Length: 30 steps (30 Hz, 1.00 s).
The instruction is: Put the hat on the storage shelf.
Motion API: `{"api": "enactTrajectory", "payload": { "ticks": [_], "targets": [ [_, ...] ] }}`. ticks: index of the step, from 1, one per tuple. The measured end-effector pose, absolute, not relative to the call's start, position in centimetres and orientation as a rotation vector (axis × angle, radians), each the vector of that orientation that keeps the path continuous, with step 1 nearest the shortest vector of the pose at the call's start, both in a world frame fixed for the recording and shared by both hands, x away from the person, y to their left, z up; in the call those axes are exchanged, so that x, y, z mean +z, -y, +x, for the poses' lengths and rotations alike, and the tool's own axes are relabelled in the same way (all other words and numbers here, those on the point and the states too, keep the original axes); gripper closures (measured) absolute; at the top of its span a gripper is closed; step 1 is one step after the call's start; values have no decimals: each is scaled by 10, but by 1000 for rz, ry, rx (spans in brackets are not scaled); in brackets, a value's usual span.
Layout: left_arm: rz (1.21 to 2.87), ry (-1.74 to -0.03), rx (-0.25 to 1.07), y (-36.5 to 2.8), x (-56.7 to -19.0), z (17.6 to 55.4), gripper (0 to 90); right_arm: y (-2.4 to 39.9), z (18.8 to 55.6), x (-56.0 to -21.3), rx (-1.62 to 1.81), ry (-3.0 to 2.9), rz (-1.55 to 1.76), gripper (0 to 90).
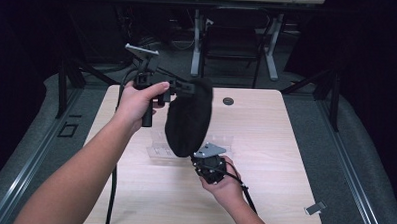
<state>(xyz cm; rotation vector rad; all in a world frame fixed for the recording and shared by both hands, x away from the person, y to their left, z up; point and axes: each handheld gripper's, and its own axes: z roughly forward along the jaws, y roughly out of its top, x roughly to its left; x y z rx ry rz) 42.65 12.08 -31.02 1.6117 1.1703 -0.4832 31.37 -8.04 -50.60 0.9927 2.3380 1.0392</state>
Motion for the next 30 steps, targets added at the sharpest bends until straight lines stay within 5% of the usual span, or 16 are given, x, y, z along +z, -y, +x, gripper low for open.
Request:
{"api": "enactTrajectory", "payload": {
  "ticks": [30],
  "targets": [
    [1689, -1327, -262, -194, -345, 415, 654, 105, 306, -527, 1039, -2410, 1086, 734]
  ]
}}
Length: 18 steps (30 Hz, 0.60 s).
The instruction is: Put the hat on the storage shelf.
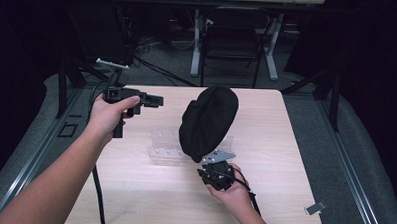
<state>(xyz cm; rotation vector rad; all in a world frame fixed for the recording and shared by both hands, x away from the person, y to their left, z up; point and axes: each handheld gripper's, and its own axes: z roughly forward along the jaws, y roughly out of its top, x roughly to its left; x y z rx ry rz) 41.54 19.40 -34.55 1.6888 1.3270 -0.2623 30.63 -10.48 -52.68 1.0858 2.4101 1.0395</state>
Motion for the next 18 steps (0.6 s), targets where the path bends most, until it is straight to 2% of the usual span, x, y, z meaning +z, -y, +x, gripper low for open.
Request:
{"api": "enactTrajectory", "payload": {
  "ticks": [5, 18],
  "targets": [
    [1730, -1353, -197, -205, -353, 412, 654, 118, 303, -526, 1030, -2410, 1102, 711],
    [1900, -1368, 71, -228, -379, 393, 635, 150, 294, -530, 957, -2386, 1144, 632]
  ]
}}
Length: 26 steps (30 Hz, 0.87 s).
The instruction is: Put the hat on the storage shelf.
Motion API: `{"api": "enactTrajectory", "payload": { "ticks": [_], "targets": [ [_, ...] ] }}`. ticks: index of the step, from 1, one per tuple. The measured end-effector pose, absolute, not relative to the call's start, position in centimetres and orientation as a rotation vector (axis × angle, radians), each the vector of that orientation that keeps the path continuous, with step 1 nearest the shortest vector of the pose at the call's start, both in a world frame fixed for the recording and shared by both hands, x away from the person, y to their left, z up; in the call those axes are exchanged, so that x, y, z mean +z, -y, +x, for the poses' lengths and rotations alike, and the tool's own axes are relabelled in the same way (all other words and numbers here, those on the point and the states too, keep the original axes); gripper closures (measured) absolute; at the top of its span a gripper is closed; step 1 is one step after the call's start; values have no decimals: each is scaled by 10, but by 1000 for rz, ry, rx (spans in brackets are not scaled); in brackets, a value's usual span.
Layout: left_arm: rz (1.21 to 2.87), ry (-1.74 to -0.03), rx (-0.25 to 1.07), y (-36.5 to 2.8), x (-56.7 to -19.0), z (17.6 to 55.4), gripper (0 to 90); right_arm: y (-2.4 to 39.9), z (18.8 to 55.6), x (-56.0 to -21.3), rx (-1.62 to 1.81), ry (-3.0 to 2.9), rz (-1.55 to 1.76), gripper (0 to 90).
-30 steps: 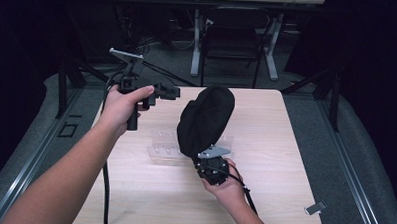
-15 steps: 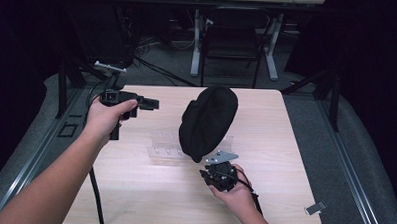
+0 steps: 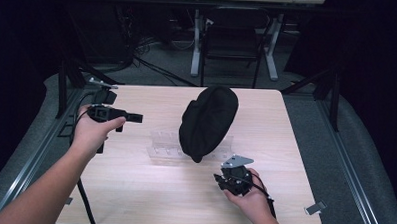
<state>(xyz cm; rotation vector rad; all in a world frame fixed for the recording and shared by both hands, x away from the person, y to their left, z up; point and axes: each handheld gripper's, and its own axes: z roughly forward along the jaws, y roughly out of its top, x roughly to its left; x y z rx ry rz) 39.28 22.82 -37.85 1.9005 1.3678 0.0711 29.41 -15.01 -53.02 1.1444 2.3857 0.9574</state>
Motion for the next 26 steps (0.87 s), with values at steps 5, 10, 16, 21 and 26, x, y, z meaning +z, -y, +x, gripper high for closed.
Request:
{"api": "enactTrajectory", "payload": {
  "ticks": [5, 10, 16, 21, 26],
  "targets": [
    [1925, -1363, 119, -235, -391, 384, 622, 165, 289, -529, 980, -2346, 1145, 574],
    [1936, -1350, 174, -238, -408, 376, 614, 180, 284, -530, 996, -2306, 1164, 555],
    [1974, -1341, 206, -239, -431, 366, 622, 189, 281, -536, 1001, -2279, 1180, 554],
    [1998, -1342, 258, -239, -447, 359, 589, 195, 279, -538, 995, -2229, 1186, 555],
    [2007, -1329, 291, -243, -462, 349, 558, 203, 279, -541, 1000, -2204, 1199, 519]
  ]
}}
